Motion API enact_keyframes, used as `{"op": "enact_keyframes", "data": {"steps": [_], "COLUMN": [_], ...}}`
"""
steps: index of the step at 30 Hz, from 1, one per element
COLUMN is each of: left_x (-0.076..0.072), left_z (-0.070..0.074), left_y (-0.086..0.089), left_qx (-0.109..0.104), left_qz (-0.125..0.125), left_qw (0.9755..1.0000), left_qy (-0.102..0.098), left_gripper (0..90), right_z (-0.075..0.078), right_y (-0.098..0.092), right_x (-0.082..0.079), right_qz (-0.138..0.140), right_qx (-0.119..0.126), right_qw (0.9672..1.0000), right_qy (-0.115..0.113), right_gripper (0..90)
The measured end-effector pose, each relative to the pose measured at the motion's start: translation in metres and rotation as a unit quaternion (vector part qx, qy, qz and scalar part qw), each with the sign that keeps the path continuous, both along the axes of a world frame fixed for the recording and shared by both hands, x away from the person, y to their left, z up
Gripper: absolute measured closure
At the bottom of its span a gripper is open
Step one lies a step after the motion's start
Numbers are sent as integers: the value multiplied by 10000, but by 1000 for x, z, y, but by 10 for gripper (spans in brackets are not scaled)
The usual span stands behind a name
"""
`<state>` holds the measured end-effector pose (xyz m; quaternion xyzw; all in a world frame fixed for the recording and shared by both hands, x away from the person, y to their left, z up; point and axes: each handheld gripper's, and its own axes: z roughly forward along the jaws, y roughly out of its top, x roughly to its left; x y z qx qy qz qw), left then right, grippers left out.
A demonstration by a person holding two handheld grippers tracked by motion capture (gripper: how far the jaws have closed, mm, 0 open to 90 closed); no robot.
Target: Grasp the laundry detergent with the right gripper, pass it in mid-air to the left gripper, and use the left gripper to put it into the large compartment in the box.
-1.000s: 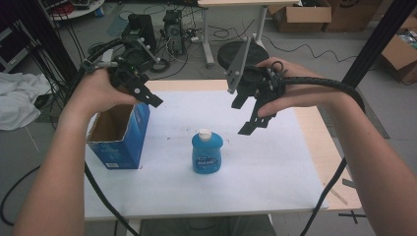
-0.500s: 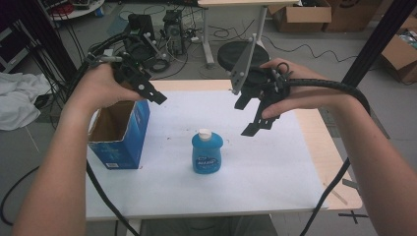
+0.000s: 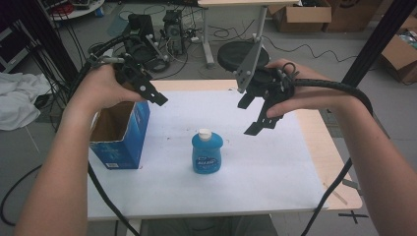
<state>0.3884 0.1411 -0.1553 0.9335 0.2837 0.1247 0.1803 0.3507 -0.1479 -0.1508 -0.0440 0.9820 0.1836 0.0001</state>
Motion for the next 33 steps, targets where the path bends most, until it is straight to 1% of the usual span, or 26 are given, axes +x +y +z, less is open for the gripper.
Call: {"op": "enact_keyframes", "data": {"steps": [5,6,7,10,13,17,20,21,22,23,27,32,33], "left_x": [2,2,2,2,2,1,0,0,0,1,2,2,2], "left_z": [-3,-5,-5,-8,-10,-11,-11,-11,-11,-12,-14,-16,-16], "left_y": [1,2,2,4,6,8,8,8,8,8,6,4,3], "left_qx": [-36,-35,-7,-52,-19,-53,-9,-37,-52,-59,-22,-29,-51], "left_qz": [11,6,9,27,27,54,26,50,48,41,23,-31,-56], "left_qw": [10000,10000,10000,10000,9999,9999,9999,9999,9999,9999,9999,9999,9999], "left_qy": [36,52,53,70,123,119,113,114,113,109,134,125,127], "left_gripper": [135,135,135,136,136,136,136,136,136,138,139,136,135], "right_z": [-6,-9,-14,-19,-26,-36,-43,-48,-48,-50,-64,-76,-81], "right_y": [-4,-5,-6,-7,-9,-11,-13,-14,-14,-14,-16,-17,-16], "right_x": [6,8,12,14,18,22,25,27,27,28,33,36,37], "right_qz": [-27,-29,-48,-59,-73,-122,-159,-176,-176,-204,-250,-323,-326], "right_qx": [136,154,216,278,399,571,656,698,698,741,921,995,1050], "right_qw": [9999,9999,9997,9995,9991,9981,9976,9972,9972,9969,9952,9942,9936], "right_qy": [51,57,90,105,129,173,173,195,195,175,235,253,273], "right_gripper": [206,205,205,205,206,205,202,200,200,202,204,212,211]}}
